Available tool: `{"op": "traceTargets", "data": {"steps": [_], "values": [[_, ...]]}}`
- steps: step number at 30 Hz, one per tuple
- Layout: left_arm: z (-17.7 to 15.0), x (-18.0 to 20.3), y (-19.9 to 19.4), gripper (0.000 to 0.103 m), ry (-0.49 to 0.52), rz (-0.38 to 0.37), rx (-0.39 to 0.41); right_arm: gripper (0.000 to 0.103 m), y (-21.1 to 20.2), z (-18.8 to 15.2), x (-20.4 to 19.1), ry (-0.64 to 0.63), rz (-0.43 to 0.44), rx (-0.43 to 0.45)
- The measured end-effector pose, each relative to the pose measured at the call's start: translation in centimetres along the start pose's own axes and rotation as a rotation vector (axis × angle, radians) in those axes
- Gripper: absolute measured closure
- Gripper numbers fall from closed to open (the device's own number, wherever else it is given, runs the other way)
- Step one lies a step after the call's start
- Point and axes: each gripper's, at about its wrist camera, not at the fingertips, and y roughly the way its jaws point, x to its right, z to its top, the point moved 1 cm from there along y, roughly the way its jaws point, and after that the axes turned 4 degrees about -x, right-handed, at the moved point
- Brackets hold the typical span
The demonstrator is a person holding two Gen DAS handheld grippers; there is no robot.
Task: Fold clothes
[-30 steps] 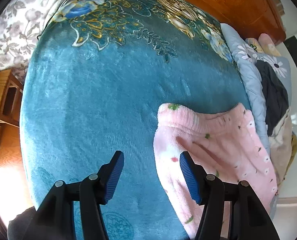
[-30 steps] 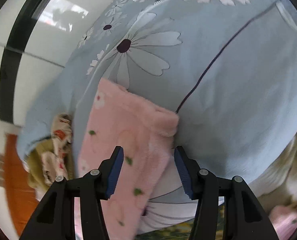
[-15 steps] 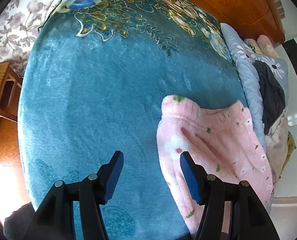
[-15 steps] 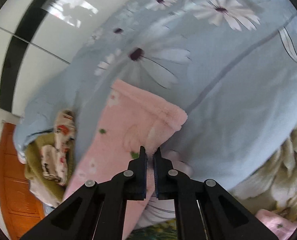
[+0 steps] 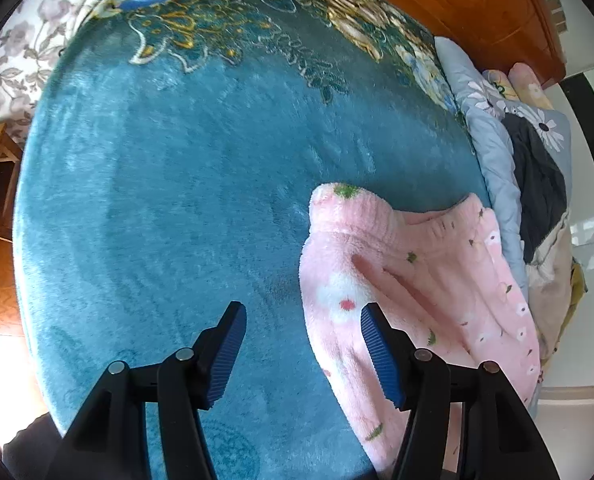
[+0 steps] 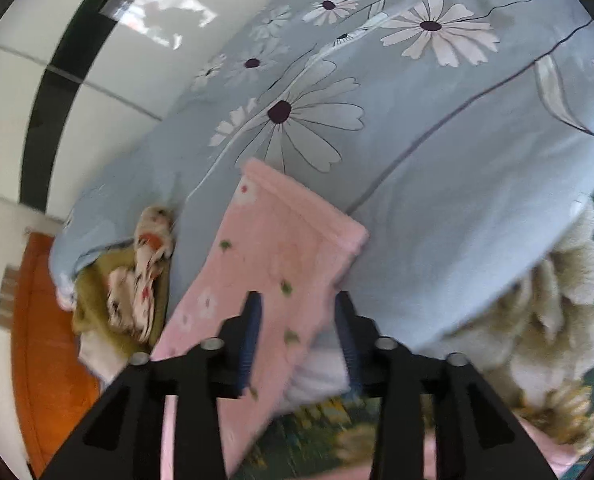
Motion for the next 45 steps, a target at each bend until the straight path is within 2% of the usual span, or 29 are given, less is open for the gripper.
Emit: {"op": "traceTargets", "data": {"steps": [5,8,12,14,21,24,28,30,32,34,35,37,40,42,45], "values": [[0.8,0.5,1.0,0.039,0.013,-0.025,-0.011,0.062,-4.9,-6.1,6.8,-0.008,-0.08,-0.058],[1.4,0.9,1.4,0.039,0.016,-0.044,-0.019,0.062,-7.5,-10.1,11.8,0.063,-0.142,-0.065],[2.2,1.5,2.0,0.039,0.013,-0.062,-0.028,0.061,-9.3,-13.7,17.4,0.197,-0.215,-0.077],[2.4,1.7,2.5,0.039,0.015,-0.058,-0.041,0.061,-9.4,-15.1,19.2,0.272,-0.201,-0.09],[2.6,1.5,3.0,0.039,-0.008,-0.064,-0.053,0.061,-6.4,-18.8,18.8,0.32,-0.097,-0.184],[2.6,1.4,3.1,0.039,-0.017,-0.069,-0.054,0.056,-5.7,-19.1,18.1,0.32,-0.075,-0.161],[2.8,1.4,3.1,0.039,-0.02,-0.092,-0.047,0.058,-4.8,-19.5,17.4,0.36,0.03,-0.148],[2.9,1.5,3.2,0.039,-0.023,-0.098,-0.047,0.069,-4.2,-19.7,16.9,0.384,0.072,-0.15],[2.9,1.5,3.2,0.039,-0.031,-0.106,-0.043,0.092,-3.6,-20.0,16.3,0.393,0.078,-0.15],[3.0,1.5,3.0,0.042,-0.036,-0.122,-0.033,0.095,-3.4,-20.0,15.9,0.398,0.071,-0.155],[2.9,1.6,2.9,0.045,-0.034,-0.13,-0.024,0.096,-3.4,-19.9,15.6,0.394,0.066,-0.153],[2.9,1.9,2.5,0.076,-0.019,-0.134,-0.014,0.097,-4.1,-18.6,14.7,0.366,0.065,-0.125],[2.5,3.0,1.9,0.089,0.034,-0.147,-0.028,0.098,-6.0,-16.6,13.9,0.342,0.094,-0.063],[2.2,3.9,1.5,0.091,0.076,-0.16,-0.045,0.099,-7.8,-14.7,13.5,0.325,0.109,-0.006],[0.9,5.5,1.3,0.093,0.158,-0.141,-0.104,0.099,-10.0,-12.8,14.2,0.315,0.079,0.051]]}}
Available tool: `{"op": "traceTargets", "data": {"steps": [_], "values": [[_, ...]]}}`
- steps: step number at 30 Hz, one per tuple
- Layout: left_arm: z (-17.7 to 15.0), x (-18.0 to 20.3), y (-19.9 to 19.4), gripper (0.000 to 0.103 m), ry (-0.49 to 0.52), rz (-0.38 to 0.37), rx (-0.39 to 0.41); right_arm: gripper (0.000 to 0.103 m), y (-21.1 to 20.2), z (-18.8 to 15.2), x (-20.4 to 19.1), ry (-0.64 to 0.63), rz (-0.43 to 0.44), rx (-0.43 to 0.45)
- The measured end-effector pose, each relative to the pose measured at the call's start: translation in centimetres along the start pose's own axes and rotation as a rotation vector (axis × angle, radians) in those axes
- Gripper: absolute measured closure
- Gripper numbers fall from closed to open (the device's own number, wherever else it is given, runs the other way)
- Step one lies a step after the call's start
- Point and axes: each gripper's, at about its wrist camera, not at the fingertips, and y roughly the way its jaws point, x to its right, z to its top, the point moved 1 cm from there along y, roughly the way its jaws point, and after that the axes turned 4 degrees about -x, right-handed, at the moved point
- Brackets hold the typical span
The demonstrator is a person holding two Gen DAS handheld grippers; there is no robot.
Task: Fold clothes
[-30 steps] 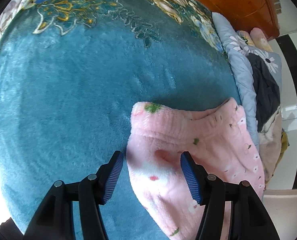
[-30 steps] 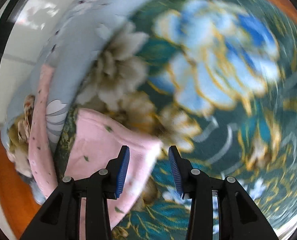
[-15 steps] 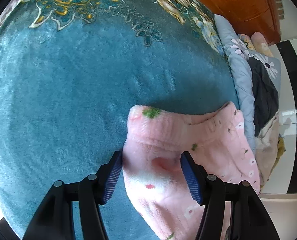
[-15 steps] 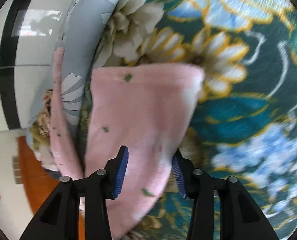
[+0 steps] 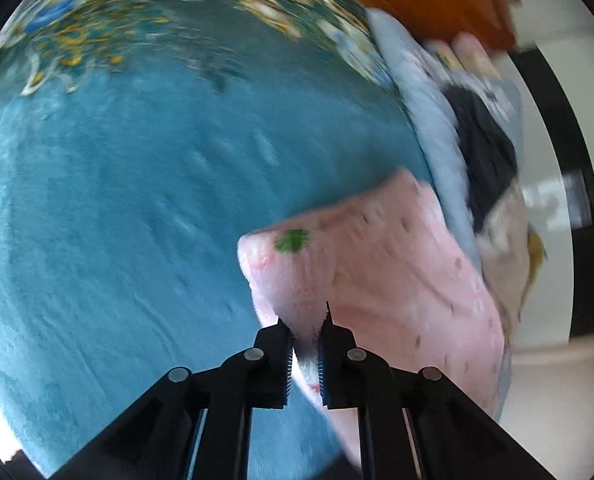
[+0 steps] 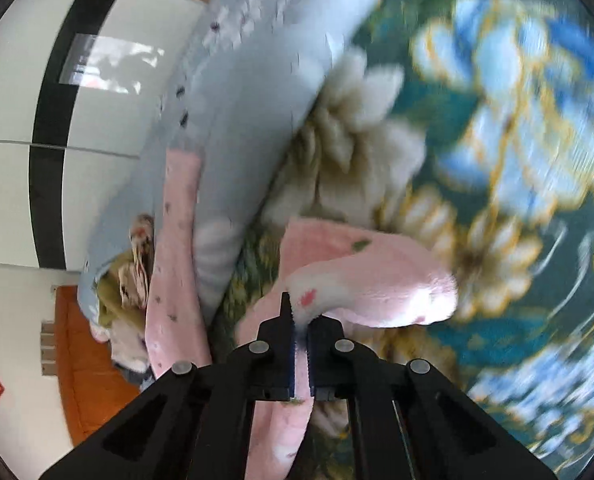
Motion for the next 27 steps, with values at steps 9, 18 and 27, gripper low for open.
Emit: {"op": "traceTargets", "data": {"steps": [9,18,27], "values": [[0.0,2.8,-1.2,0.094,-0.067,-0.072,-0.02,0.099,0.8,2.2,-4.3,-0.039,0.075,0.014],[4.9,8.7,-2.2,0.094,-0.13,-0.198,0.004,0.099,5.0,7.3,-18.0,-0.174,0.152,0.002],[10.5,13.1,2.4,0.094,-0.17,-0.177,0.001,0.099,12.9,10.0,-29.8,-0.3,0.013,-0.004]]}}
